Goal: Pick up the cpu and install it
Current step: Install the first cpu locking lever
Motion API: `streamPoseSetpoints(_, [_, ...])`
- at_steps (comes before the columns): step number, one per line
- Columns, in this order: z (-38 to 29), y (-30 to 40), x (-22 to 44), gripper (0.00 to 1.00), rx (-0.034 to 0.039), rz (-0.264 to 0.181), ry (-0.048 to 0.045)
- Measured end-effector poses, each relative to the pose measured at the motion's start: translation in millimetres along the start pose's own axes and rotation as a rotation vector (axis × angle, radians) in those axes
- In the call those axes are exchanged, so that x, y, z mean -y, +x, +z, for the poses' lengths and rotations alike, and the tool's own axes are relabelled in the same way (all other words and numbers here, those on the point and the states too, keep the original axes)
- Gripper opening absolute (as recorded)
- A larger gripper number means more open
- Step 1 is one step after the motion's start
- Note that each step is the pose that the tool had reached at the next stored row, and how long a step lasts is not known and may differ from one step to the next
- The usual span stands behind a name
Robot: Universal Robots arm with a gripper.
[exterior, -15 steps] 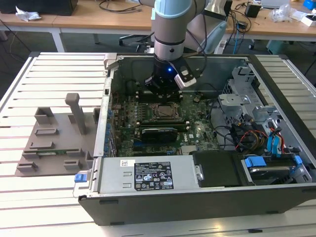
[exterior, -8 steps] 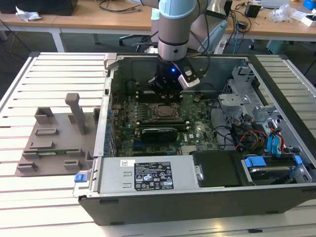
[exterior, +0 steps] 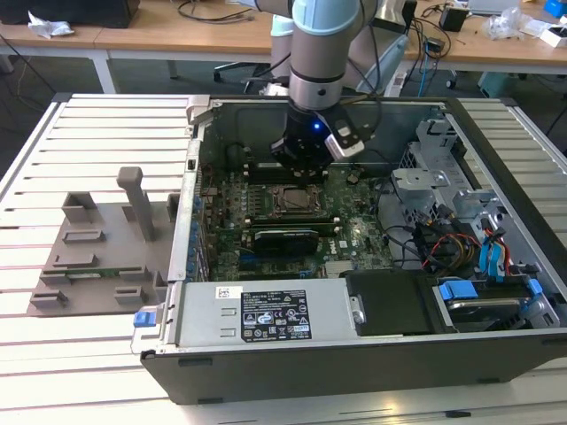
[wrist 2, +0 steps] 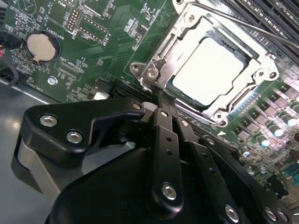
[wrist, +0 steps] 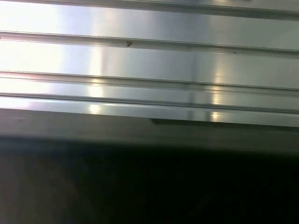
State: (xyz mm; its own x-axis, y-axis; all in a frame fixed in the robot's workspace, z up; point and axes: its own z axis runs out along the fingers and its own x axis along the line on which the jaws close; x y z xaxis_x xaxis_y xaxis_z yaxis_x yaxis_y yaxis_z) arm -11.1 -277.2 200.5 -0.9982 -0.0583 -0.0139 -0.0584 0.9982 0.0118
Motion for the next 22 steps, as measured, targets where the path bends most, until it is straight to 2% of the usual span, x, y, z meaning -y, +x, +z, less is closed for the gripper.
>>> streamPoseSetpoints(2, [0.2, -0.4, -0.4, 0.11, 0.0003, 0.0, 0.0003])
streamPoseSetpoints(3, [0.0, -0.5, -0.6, 0.11, 0.0003, 0.0, 0.0047])
streamPoseSetpoints(5, [-4.9, -0.5, -0.5, 0.11, -0.0007, 0.0, 0.0198])
streamPoseSetpoints(6, [-8.6, -0.5, -0.5, 0.11, -0.0013, 0.0, 0.0257])
streamPoseSetpoints(7, [-9.6, -0.5, -0.6, 0.11, -0.0014, 0.0, 0.0291])
streamPoseSetpoints(8, [-10.5, -0.6, -0.5, 0.11, -0.0017, -0.001, 0.0367])
streamPoseSetpoints(9, [-10.9, -0.5, 0.4, 0.11, -0.0025, -0.001, 0.0489])
streamPoseSetpoints(10, [-11.1, -0.4, 2.4, 0.11, -0.0034, -0.001, 0.0631])
streamPoseSetpoints(13, [-11.2, 0.2, 11.2, 0.11, -0.0043, -0.001, 0.0786])
streamPoseSetpoints(14, [-11.2, 0.4, 16.7, 0.11, -0.0043, -0.001, 0.0797])
streamPoseSetpoints(18, [-13.2, 0.6, 18.9, 0.11, -0.0044, -0.001, 0.0797])
streamPoseSetpoints(22, [-24.6, 0.4, 18.8, 0.11, -0.0044, -0.001, 0.0796])
